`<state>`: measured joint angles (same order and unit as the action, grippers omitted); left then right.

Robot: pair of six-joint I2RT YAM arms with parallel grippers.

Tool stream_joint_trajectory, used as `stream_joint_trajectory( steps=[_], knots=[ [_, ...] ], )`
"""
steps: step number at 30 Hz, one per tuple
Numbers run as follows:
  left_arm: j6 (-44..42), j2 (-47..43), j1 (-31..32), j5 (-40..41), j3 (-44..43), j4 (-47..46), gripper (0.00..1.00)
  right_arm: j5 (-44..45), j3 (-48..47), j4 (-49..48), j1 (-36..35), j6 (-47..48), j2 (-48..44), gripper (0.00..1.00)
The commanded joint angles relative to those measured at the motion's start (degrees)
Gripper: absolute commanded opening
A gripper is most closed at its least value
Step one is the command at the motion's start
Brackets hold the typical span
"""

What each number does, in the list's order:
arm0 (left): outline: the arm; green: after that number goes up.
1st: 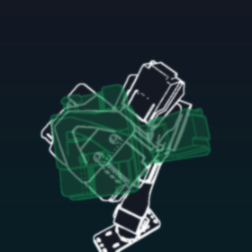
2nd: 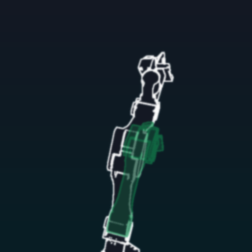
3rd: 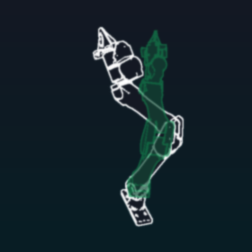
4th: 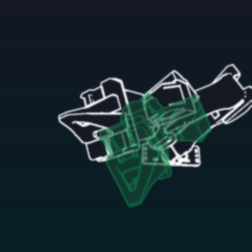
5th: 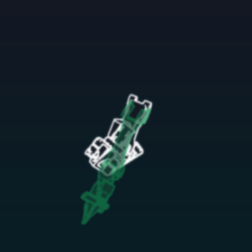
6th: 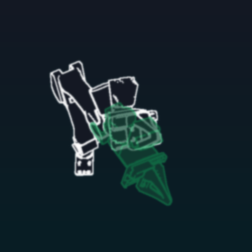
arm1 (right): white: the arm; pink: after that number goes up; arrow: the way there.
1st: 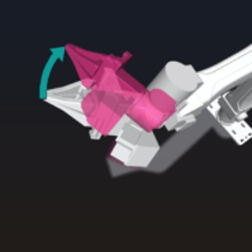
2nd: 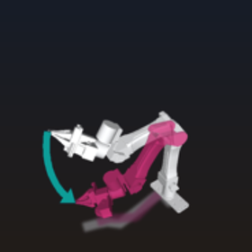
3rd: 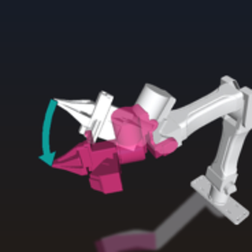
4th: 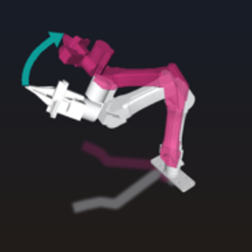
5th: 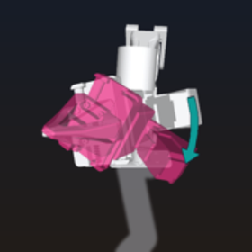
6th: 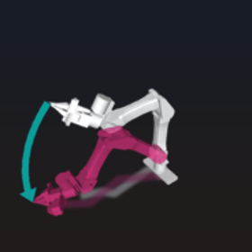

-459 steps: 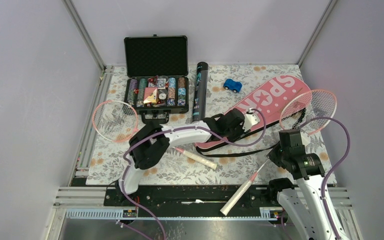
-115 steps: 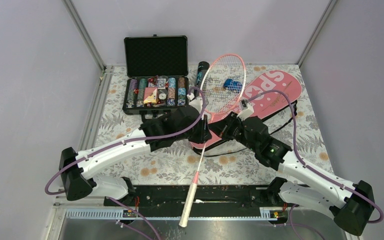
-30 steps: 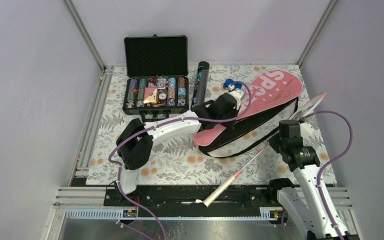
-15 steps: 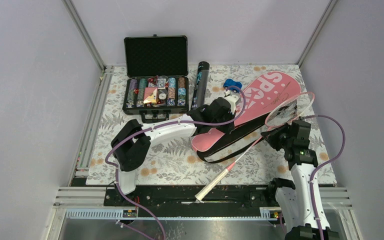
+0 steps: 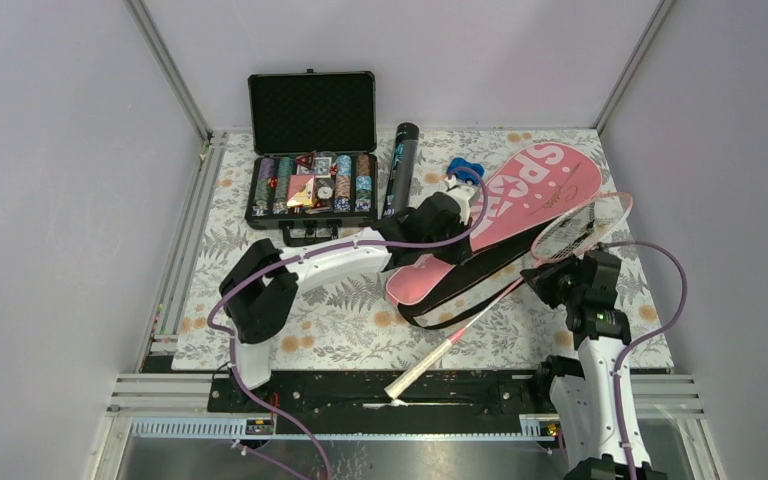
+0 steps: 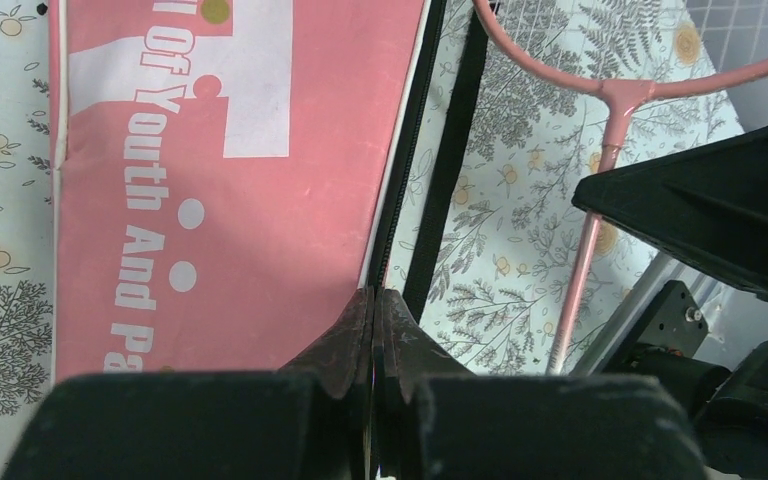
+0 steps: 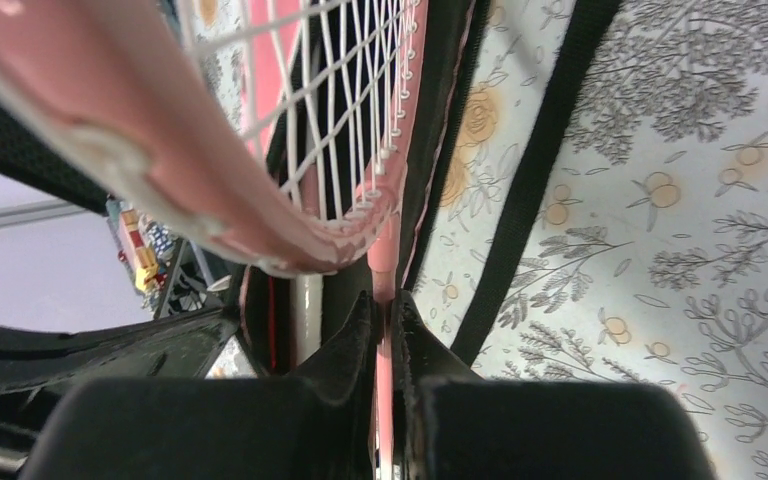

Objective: Pack up the badminton gear

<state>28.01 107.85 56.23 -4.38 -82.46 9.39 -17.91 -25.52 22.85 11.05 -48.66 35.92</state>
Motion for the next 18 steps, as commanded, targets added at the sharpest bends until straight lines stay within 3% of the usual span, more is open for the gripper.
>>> stream_joint_trajectory(
  steps=[1, 6, 12, 18],
  knots=[
    [2.56, -5.29, 0.17, -0.59, -1.46, -4.78, 0.0, 4.91, -1.78, 3.47, 0.55, 0.96, -0.7, 0.0],
    [4.75, -5.46, 0.11, 1.08, -1.84, -4.41, 0.0, 14.06, -1.81, 6.19, 0.56, 2.45, -2.92, 0.0],
    [6.84, -5.08, 0.11, -1.54, -1.89, -6.15, 0.0, -0.03, 2.46, -7.32, 0.61, -1.32, 1.23, 0.0],
    [9.49, -4.32, 0.02, -2.32, -2.44, -6.21, 0.0, -4.16, 6.13, -15.81, 0.64, -7.53, 0.22, 0.0]
  ],
)
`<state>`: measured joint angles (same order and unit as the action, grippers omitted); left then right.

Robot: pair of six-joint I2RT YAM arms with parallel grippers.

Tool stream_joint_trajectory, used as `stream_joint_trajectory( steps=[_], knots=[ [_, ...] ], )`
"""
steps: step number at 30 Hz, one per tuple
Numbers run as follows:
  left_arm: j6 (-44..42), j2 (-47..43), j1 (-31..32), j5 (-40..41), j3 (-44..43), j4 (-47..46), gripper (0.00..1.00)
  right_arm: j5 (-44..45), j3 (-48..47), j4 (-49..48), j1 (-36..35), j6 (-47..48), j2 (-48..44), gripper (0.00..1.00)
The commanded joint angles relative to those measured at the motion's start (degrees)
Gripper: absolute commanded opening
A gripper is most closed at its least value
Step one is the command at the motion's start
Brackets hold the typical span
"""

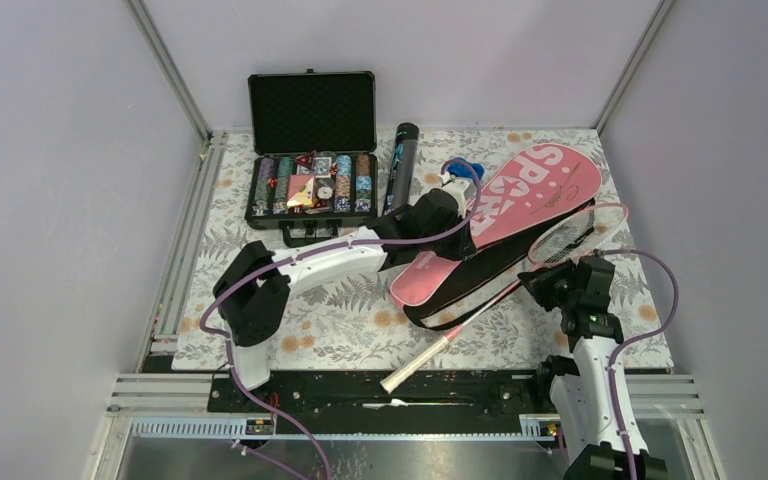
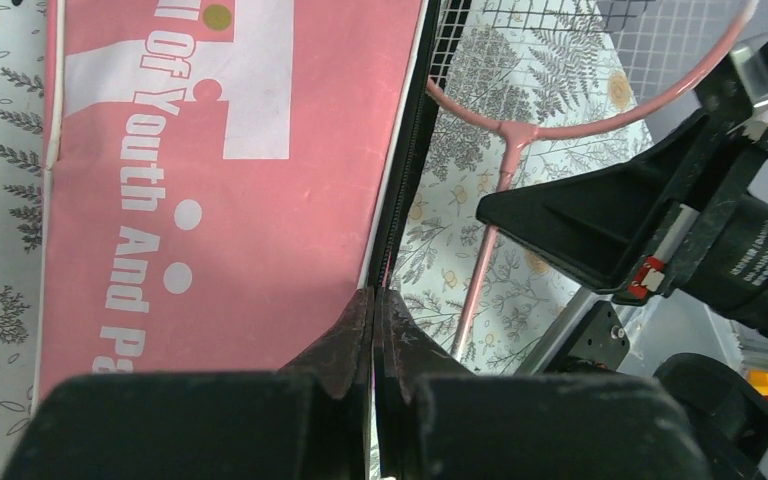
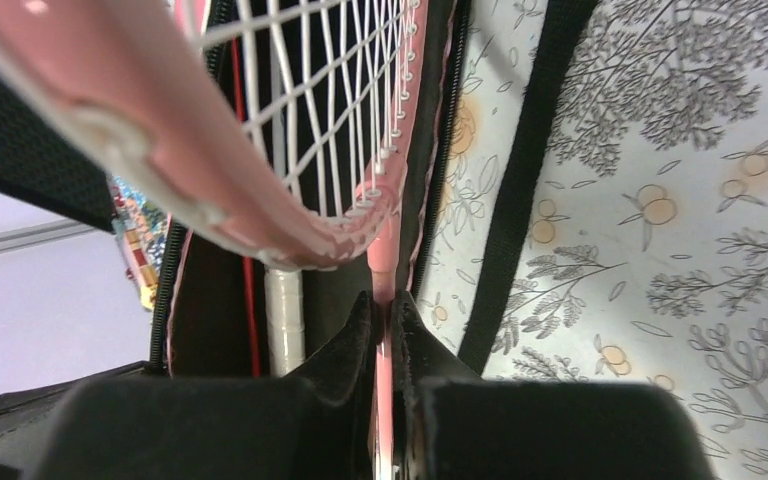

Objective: Pack up the badminton gear

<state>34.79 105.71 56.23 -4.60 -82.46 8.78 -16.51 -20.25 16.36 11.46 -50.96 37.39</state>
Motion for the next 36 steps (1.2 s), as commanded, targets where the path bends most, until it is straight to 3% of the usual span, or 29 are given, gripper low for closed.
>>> stream_joint_trajectory(
  steps=[1, 8, 12, 14, 22, 36],
  knots=[
    [3.03, -2.3, 0.02, -2.1, -2.12, -5.73, 0.0, -6.02, 0.7, -9.74, 0.22, -5.33, -1.27, 0.0],
    [3.24, -3.32, -0.29, -3.25, 0.07, -6.38, 0.0, -16.35, 2.48, -15.09, 1.29, -6.01, 3.8, 0.0],
    [3.43, -3.32, -0.81, -4.75, 1.32, -5.64, 0.0, -23.08, 9.36, -32.46, 2.27, -13.47, 5.06, 0.0],
    [3.66, -3.05, -0.86, -6.06, 1.83, -6.21, 0.0, -24.9, 10.33, -36.42, 2.46, -13.46, 6.31, 0.0],
    [2.89, -1.83, -0.86, -9.54, 2.48, -6.16, 0.0, -30.66, 11.42, -37.67, 3.17, -7.12, 5.87, 0.0],
    [0.61, -2.88, -1.03, -13.04, 2.75, -6.31, 0.0, -36.35, 11.08, -39.03, 3.3, -6.35, 6.7, 0.0]
  ],
)
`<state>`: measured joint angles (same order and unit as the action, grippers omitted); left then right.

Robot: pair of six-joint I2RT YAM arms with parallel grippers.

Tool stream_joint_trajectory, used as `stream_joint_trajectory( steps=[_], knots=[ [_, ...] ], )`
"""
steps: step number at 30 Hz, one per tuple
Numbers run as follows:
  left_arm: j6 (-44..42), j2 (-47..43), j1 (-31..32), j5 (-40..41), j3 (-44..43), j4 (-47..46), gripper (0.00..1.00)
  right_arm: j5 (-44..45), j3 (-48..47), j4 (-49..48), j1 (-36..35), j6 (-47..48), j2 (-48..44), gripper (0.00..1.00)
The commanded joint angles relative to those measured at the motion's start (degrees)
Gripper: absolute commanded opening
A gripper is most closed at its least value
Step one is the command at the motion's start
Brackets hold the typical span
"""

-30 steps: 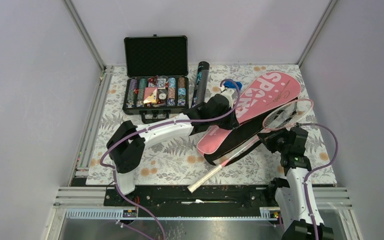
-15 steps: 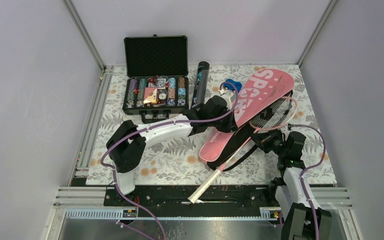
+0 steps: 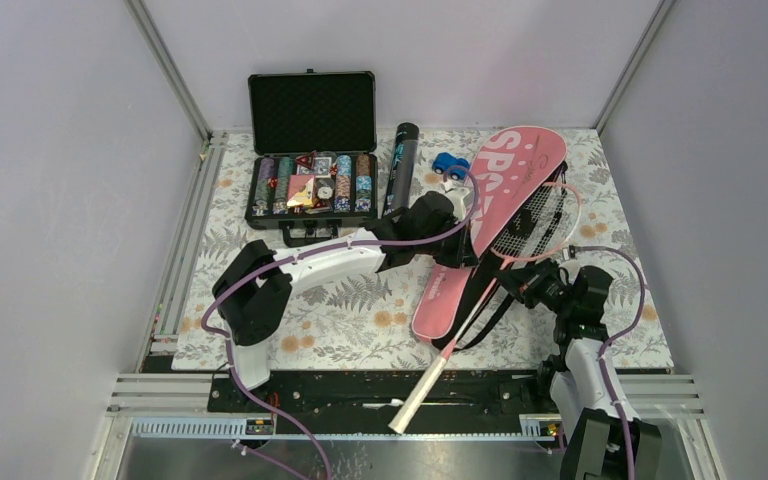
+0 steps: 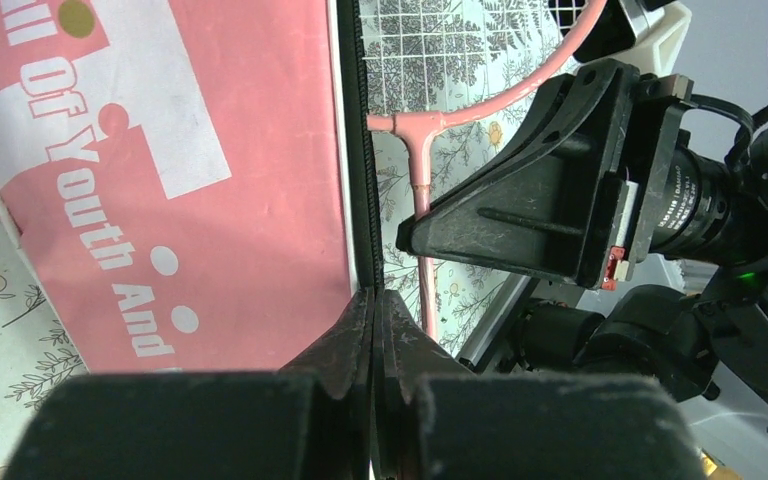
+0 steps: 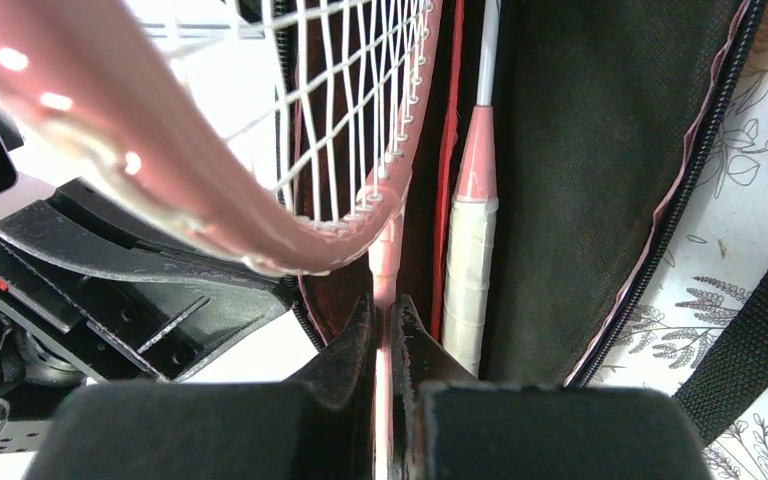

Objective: Pack up the badminton gear

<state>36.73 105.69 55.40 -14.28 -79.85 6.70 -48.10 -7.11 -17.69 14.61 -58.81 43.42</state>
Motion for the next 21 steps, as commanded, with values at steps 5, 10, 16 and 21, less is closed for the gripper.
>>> stream_joint_trajectory(
  steps=[5, 10, 16, 21],
  knots=[
    [-3.89, -1.96, -0.17, -10.0, -0.81, -4.4, 0.0, -5.84, -3.24, -4.93, 0.24, 1.72, 3.63, 0.0],
    [-6.88, -2.29, -0.2, -11.71, -0.91, -3.21, 0.0, -7.02, -1.92, -6.83, 0.24, 0.93, 4.64, 0.0],
    [-10.34, -1.61, -0.2, -14.68, -2.63, 1.15, 0.0, -9.59, -3.89, -1.2, 0.26, 6.13, 7.04, 0.0],
    [-12.19, -1.12, -0.2, -16.43, -4.03, 3.87, 0.0, -9.94, -3.88, 1.02, 0.23, 8.86, 8.73, 0.0]
  ],
)
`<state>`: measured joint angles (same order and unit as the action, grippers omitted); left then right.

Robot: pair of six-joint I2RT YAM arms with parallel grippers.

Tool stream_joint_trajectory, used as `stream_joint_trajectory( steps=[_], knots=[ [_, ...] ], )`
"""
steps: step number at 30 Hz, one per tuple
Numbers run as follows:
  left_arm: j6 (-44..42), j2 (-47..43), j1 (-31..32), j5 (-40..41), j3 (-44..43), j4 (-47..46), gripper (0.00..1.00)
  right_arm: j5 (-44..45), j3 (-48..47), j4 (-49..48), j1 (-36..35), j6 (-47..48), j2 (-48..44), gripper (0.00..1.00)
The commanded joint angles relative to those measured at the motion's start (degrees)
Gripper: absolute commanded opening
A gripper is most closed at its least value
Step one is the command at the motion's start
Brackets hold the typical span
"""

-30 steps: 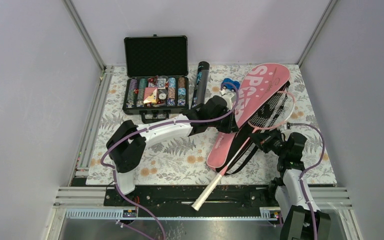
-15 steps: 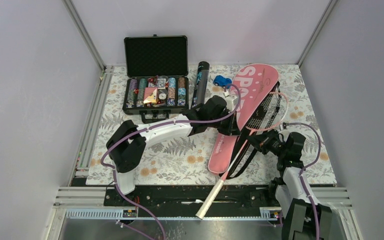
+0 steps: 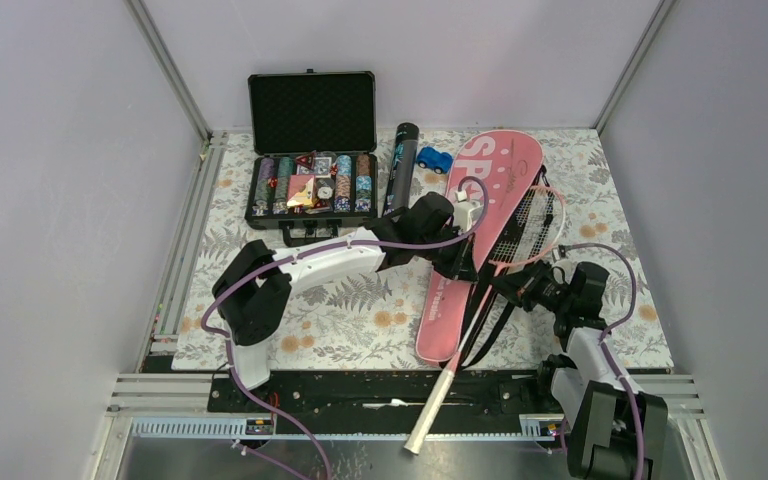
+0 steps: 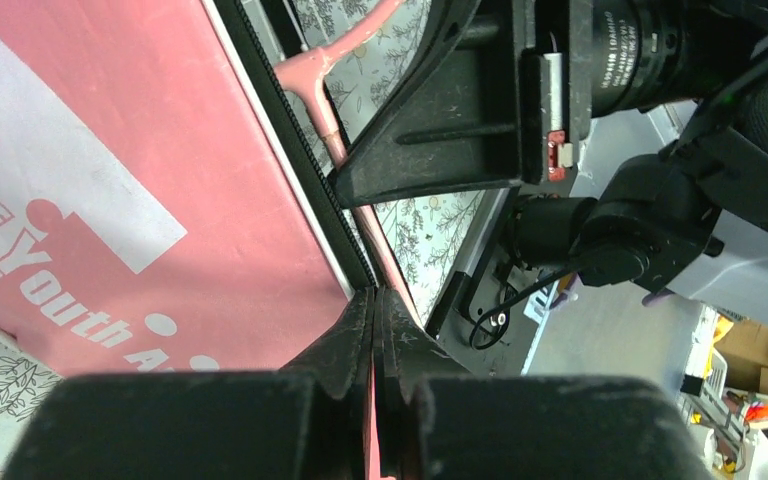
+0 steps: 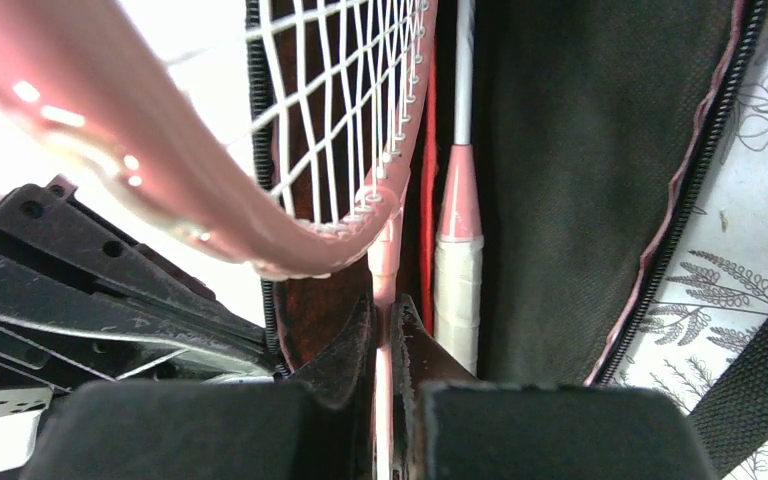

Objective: Pack up the badminton gear

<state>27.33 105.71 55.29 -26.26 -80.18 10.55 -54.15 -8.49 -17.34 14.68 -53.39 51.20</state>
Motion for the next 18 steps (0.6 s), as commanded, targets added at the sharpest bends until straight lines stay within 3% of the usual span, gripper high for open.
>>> stream_joint_trajectory(
  steps=[1, 10, 18],
  knots=[
    [-2.81, -1.39, -0.09, -4.71, -3.76, 0.19, 0.0, -4.01, -2.69, 0.71, 0.15, 3.61, 1.16, 0.0],
    [-3.05, -3.96, -0.18, -5.86, -3.31, 0.68, 0.0, -1.19, -4.78, 0.74, 0.2, 3.98, 2.29, 0.0],
    [-3.06, -4.62, -0.18, -6.38, -3.07, 0.74, 0.0, -0.66, -9.16, -3.86, 0.19, 0.81, 9.81, 0.0]
  ],
)
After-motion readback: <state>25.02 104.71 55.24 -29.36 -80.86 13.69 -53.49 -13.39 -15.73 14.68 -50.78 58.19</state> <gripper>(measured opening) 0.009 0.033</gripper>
